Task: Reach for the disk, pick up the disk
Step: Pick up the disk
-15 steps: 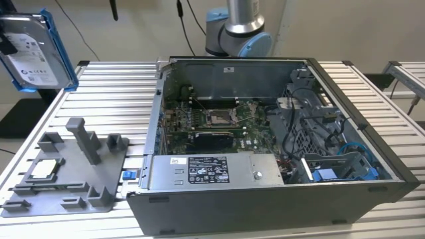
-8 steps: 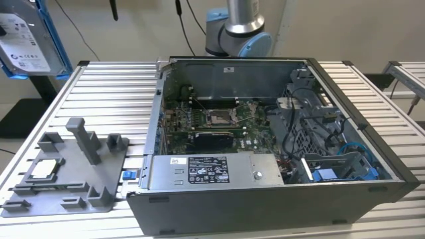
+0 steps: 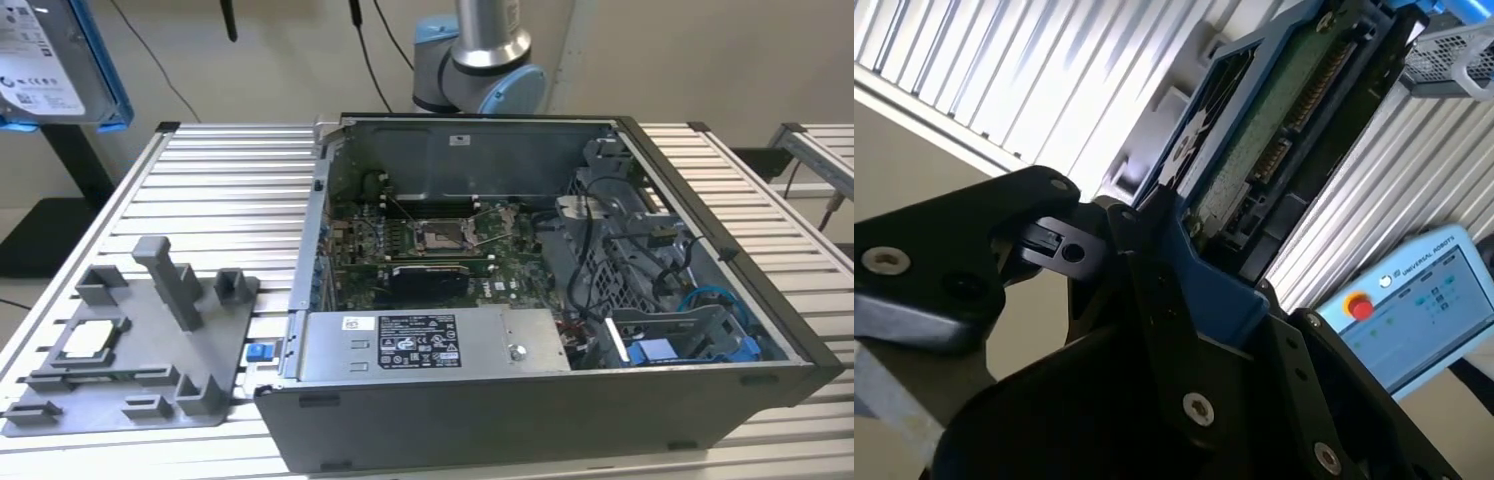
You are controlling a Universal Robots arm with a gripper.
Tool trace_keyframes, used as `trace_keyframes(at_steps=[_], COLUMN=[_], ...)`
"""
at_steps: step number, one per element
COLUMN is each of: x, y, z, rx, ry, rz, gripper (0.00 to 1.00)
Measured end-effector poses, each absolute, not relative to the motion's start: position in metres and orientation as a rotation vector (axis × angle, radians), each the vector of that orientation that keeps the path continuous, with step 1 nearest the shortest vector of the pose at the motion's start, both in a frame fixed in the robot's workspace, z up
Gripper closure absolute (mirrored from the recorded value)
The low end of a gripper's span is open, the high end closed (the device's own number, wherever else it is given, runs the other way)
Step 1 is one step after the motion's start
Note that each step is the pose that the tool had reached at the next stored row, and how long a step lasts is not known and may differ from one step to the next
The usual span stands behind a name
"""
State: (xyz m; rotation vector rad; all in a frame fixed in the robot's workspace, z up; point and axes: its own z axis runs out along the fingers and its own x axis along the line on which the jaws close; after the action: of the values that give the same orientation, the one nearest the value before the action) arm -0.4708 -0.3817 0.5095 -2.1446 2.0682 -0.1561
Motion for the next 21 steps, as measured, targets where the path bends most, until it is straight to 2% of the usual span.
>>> trace_keyframes(at_steps=[21], x=[-0.456], y=[-0.382], z=[0.514], rx=[-2.145], ry=[2.068], rz=[-0.156], gripper=[1.00])
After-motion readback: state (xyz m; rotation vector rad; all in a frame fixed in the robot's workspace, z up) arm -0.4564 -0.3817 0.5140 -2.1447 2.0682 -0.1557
